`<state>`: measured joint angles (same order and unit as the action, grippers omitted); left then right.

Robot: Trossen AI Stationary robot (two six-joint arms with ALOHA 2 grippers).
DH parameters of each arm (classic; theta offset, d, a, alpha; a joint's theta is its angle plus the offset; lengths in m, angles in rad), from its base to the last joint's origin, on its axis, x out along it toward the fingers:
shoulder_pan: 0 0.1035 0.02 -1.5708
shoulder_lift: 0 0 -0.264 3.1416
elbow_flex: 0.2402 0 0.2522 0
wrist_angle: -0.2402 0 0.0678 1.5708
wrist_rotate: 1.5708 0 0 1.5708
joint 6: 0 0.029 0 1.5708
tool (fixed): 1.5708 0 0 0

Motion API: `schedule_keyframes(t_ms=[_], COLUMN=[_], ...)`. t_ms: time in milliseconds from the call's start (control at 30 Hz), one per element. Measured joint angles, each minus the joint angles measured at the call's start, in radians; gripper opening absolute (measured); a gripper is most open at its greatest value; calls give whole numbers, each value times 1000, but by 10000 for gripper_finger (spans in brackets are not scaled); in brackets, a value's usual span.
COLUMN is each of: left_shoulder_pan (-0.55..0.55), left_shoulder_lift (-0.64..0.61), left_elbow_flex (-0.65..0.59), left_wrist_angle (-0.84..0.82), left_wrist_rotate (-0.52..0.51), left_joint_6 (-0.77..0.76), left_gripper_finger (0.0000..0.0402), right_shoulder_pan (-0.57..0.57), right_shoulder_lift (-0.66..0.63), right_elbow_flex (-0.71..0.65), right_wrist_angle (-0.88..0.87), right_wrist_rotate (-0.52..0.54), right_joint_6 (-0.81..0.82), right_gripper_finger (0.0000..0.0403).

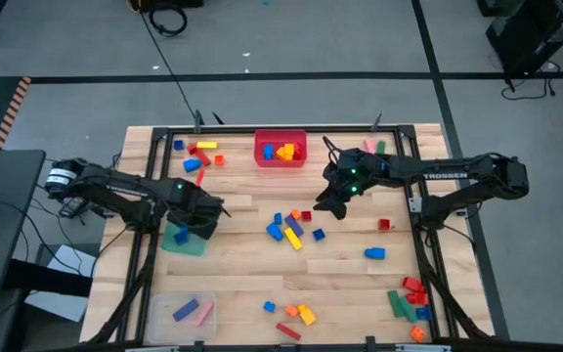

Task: Sort blocks by size
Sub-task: Put the blue 4 studded building block into the teal bin

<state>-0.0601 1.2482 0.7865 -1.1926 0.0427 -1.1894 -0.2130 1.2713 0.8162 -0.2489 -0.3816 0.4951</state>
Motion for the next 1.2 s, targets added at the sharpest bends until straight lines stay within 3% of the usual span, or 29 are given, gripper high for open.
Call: schedule_keyframes(t_ms=[267,600,800,1067,1200], left_shoulder_pan=[0,0,0,0,0], left_shoulder_lift=[-1,-1,-1,-1,-1], left_elbow_flex=[-47,-65,-61,32,108], left_wrist_angle=[31,27,17,-84,-131], left_wrist_rotate=[-33,-45,-70,-143,-147], left_joint_6=[-18,5,80,87,114], left_gripper_finger=[160,221,229,229,229], right_shoulder_pan=[30,37,37,37,45], right_shoulder_lift=[0,0,0,0,0], right_elbow_flex=[0,0,0,0,41], right_wrist_angle=[0,17,89,231,144], right_wrist_rotate=[68,85,129,189,245], right_joint_6=[33,35,33,-39,-56], right_gripper_finger=[217,217,217,217,217])
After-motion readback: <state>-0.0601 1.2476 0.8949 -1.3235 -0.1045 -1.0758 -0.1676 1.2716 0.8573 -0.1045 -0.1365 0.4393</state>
